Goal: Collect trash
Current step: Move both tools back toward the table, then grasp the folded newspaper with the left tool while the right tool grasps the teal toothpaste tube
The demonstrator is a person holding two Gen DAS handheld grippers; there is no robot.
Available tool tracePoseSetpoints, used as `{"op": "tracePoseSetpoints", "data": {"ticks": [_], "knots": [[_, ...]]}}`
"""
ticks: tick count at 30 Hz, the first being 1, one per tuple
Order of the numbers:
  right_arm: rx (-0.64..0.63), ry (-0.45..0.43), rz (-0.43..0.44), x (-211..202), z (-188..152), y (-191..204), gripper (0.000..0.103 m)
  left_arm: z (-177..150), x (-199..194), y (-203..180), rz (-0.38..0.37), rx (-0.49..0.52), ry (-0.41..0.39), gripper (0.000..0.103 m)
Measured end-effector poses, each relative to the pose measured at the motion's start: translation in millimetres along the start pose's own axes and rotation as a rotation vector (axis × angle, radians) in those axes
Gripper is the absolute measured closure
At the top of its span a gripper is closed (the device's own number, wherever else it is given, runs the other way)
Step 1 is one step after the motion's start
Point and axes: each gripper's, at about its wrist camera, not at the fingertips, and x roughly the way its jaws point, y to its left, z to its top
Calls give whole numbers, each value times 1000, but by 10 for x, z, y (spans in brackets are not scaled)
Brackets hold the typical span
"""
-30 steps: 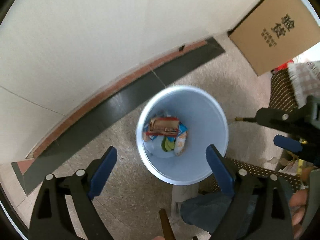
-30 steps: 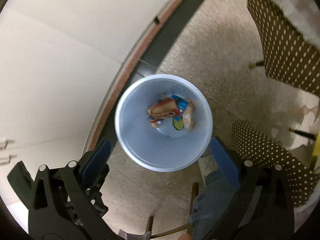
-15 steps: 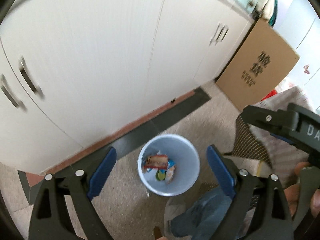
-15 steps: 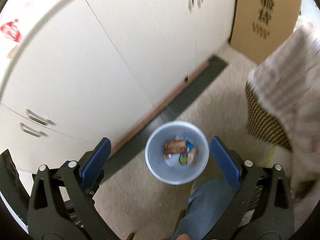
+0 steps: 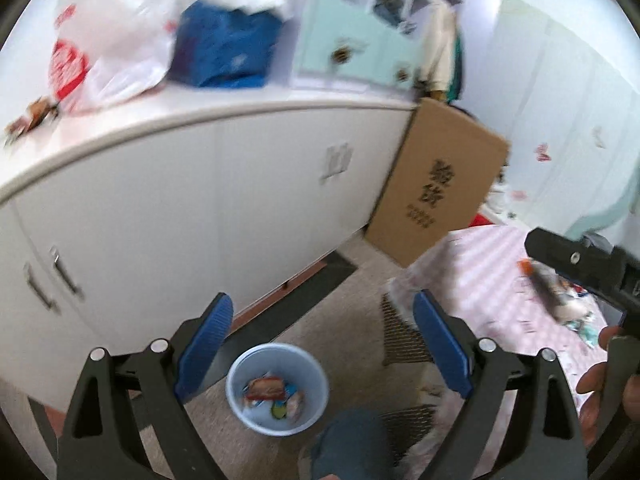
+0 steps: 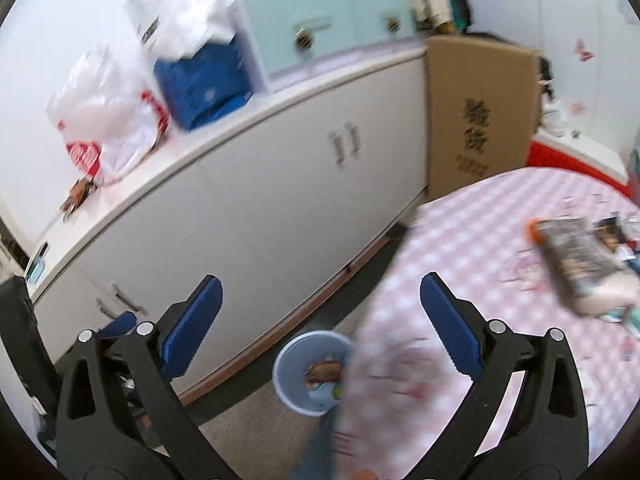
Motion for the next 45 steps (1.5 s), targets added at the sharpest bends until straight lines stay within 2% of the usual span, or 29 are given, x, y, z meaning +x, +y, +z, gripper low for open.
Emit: {"op": "tracePoseSetpoints", "data": {"ticks": [9, 12, 15, 20, 27, 30, 34, 38, 41, 42, 43, 45], "knots": [[91, -103, -114, -671, 1, -967, 6, 24, -50, -971, -149, 110, -16, 13], [120, -123, -145, -849, -67, -1226, 6, 3, -13, -1275, -194, 151, -10, 13], [171, -139, -197, -1048, -157, -1646, 6, -34, 69, -1670, -246, 209, 4, 13], [252, -122, -290, -1221, -340, -2264, 6, -109, 281, -2239, -311, 301, 31, 13], [376, -93, -393, -1362, -617, -3036, 6, -364, 641, -3147, -363, 535, 73, 13], [388, -67, -404, -1316, -684, -3190, 6, -524, 803, -3433, -381, 626, 94, 13], [394, -23, -404, -1191, -754, -3352, 6, -726, 1002, -3768, -346, 786, 95, 13], [405, 3, -395, -1101, -797, -3445, 6, -749, 1186, -3942, -296, 855, 85, 13], [392, 22, -373, -1029, -805, -3450, 6, -716, 1346, -3972, -303, 861, 111, 13], [376, 31, -361, -990, -790, -3449, 6, -701, 1372, -3959, -308, 855, 117, 15], [362, 39, -351, -961, -778, -3442, 6, -675, 1409, -3922, -317, 843, 128, 25], [331, 62, -323, -889, -748, -3420, 6, -639, 1446, -3875, -334, 826, 146, 37]]}}
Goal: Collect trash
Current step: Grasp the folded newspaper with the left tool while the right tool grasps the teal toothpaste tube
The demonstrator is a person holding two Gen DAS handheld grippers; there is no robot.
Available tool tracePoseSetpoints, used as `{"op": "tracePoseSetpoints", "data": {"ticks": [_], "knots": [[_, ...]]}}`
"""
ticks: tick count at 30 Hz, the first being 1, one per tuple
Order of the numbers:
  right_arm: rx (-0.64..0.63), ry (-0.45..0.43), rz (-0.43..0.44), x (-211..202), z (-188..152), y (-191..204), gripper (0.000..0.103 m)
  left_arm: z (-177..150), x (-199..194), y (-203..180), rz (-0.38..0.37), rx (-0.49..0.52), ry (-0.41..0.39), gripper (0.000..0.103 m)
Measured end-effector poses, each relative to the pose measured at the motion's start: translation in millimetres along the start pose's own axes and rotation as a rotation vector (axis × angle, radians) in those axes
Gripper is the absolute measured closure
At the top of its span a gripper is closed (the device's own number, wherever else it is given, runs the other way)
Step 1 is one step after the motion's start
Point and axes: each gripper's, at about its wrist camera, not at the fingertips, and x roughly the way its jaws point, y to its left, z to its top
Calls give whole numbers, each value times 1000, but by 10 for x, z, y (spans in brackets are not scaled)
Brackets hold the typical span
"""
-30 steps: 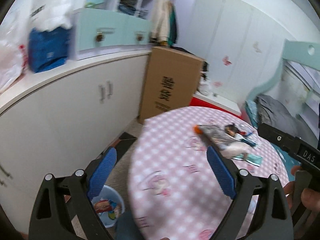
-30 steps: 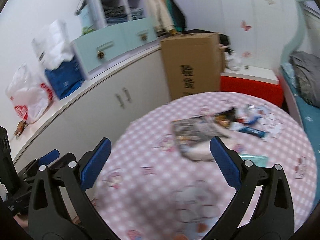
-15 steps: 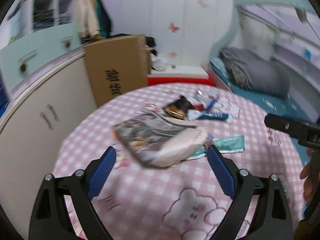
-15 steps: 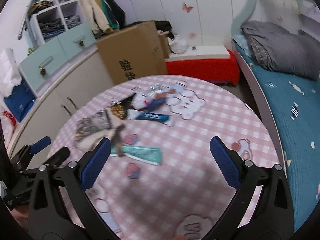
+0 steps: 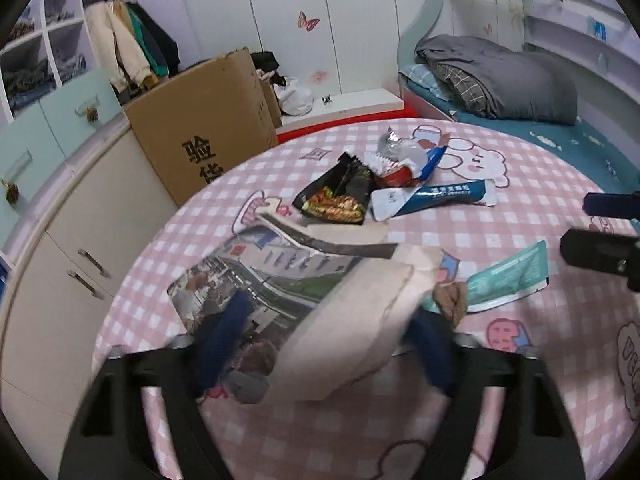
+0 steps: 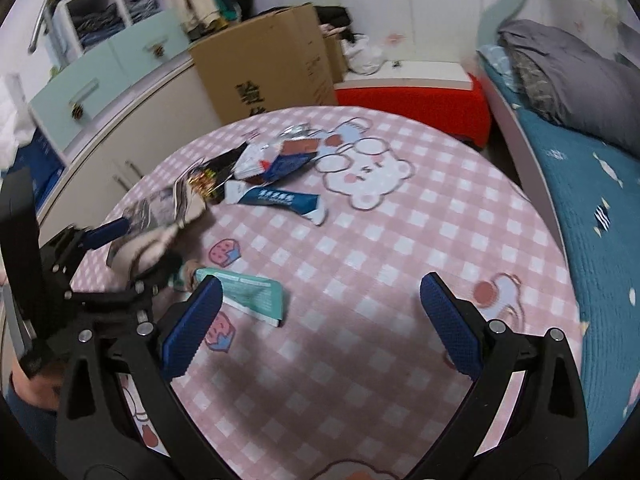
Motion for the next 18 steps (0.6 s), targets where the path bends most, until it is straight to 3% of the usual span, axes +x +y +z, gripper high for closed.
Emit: {"op": "tracePoseSetpoints", "data": {"ticks": [6, 11, 12, 14, 15, 16, 18], "knots": [[-209, 98, 101, 300, 66, 317, 6, -54, -133, 108, -60, -20, -50, 67], [-343, 111, 179, 488, 34, 608, 8, -78, -351, 310, -92, -126, -134, 73], [-365, 101, 153, 483, 21, 651, 17, -103, -419, 389, -105, -174, -159, 74], [-373, 99, 144, 437, 11, 686, 50, -146, -508, 511, -114, -241, -191, 76], [-345, 118, 198, 412, 12, 676, 71, -177, -552, 575, -113, -272, -207, 77], [-342, 123, 204, 405, 7, 681, 81, -220, -606, 651, -116, -307, -227, 77], [-381, 120, 164, 391, -51, 739, 82, -277, -659, 750, -85, -349, -240, 72]]}}
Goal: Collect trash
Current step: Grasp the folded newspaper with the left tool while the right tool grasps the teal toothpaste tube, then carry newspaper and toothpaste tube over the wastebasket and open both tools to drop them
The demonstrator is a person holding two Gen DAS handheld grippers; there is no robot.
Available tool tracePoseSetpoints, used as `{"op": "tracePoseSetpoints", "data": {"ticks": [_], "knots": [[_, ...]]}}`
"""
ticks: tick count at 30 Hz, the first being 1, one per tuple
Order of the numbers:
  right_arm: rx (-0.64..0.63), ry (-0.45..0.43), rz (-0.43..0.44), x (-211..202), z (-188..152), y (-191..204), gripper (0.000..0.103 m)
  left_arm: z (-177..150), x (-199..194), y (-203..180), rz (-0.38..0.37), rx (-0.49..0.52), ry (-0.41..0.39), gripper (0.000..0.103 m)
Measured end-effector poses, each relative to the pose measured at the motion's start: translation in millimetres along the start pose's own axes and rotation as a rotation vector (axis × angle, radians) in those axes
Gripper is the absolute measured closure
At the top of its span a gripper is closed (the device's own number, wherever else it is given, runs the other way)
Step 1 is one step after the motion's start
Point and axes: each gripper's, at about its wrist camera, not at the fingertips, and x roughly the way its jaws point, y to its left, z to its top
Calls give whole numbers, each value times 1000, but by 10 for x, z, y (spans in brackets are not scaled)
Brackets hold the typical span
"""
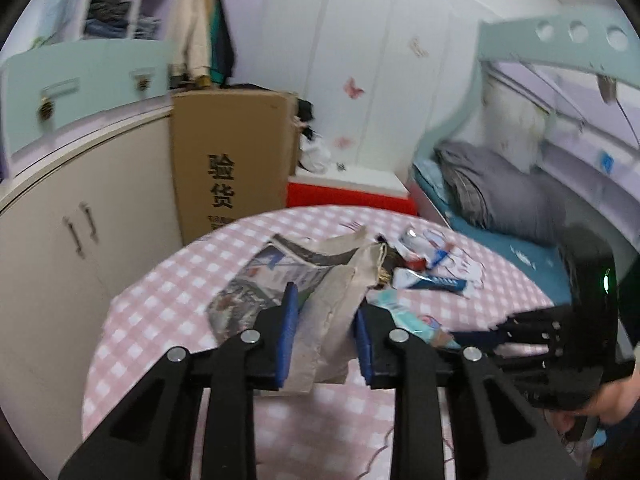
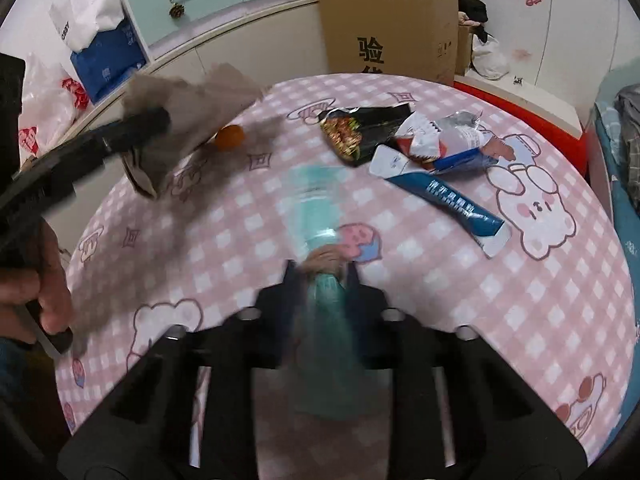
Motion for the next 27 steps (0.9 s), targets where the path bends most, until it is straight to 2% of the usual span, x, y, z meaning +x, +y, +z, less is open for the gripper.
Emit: {"op": "tracePoseSetpoints", "data": {"ticks": [1, 3, 5, 6, 7, 8, 10, 18, 22, 27], "knots": [[3, -1, -1, -13, -21, 26, 82, -7, 0, 27, 23, -6, 1, 62], [22, -1, 12, -35, -51, 49, 82, -16, 37, 97, 71, -20, 8, 51], [33, 0, 6, -50, -84, 91, 83, -26, 156, 153, 82, -21, 38, 51], [41, -1, 6, -55, -84, 100, 84, -36, 203, 162, 88, -11, 50, 53], [52, -3, 6, -70, -99, 110, 85, -43, 243, 170, 87, -2, 59, 64], [63, -5, 7, -88, -107, 116, 86, -47, 261, 179, 71, 1, 69, 70], [83, -14, 14, -130, -130, 123, 88, -51, 230, 189, 50, -4, 63, 77], [150, -58, 50, -303, -156, 160, 89, -40, -271, 419, -75, -160, -47, 89], [150, -72, 63, -382, -157, 260, 89, -89, -457, 533, -103, -209, -64, 92], [138, -88, 82, -449, -118, 423, 89, -206, -660, 660, -103, -235, -83, 92]]}}
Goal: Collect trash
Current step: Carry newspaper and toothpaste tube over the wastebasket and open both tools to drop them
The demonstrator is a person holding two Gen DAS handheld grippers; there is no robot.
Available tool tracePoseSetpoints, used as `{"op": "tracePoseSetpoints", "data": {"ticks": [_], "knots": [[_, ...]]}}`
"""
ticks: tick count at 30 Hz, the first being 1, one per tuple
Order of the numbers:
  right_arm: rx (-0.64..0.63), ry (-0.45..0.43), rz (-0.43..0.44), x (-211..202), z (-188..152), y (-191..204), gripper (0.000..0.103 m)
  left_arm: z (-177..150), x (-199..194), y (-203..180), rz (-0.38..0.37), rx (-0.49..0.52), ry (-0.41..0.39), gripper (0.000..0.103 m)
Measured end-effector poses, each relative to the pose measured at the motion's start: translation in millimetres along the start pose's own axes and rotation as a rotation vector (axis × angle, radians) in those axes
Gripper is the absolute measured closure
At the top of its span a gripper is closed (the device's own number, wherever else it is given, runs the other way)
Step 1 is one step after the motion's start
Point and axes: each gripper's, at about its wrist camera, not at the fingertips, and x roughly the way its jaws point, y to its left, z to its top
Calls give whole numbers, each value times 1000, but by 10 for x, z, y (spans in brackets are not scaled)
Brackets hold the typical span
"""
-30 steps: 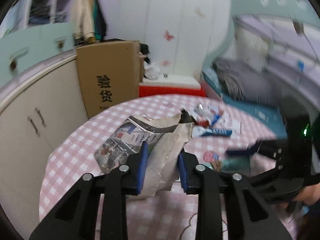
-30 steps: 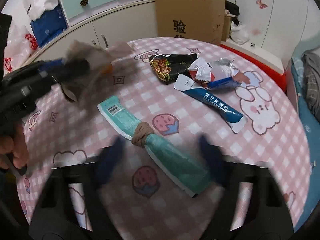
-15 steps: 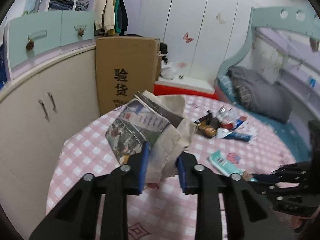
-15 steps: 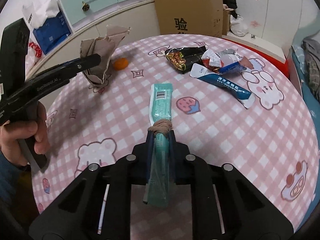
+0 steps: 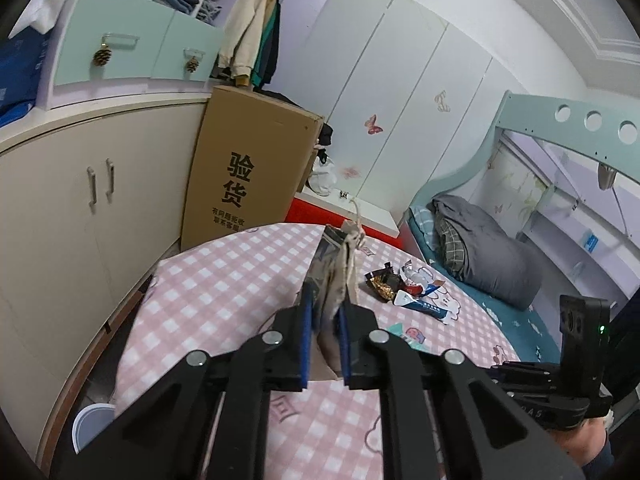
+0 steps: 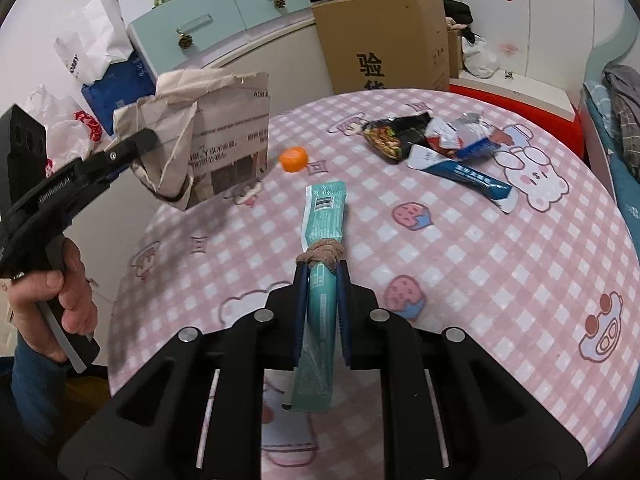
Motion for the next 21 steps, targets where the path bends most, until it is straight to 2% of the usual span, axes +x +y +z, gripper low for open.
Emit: {"op": "tracePoseSetpoints", "data": {"ticks": [6, 12, 18, 21], "knots": [[-20, -17, 13, -50, 49, 206, 89, -26, -304, 176, 10, -39, -42, 92], [-65, -36, 25, -37, 178, 507, 89, 7, -680, 341, 51, -54, -88, 93], [-121, -49, 102, 101, 374, 1052, 89, 45, -1156, 607, 117, -82, -144, 93], [-165, -49, 140, 215, 442, 1396, 89, 27, -1440, 837, 177, -114, -176, 93]]}}
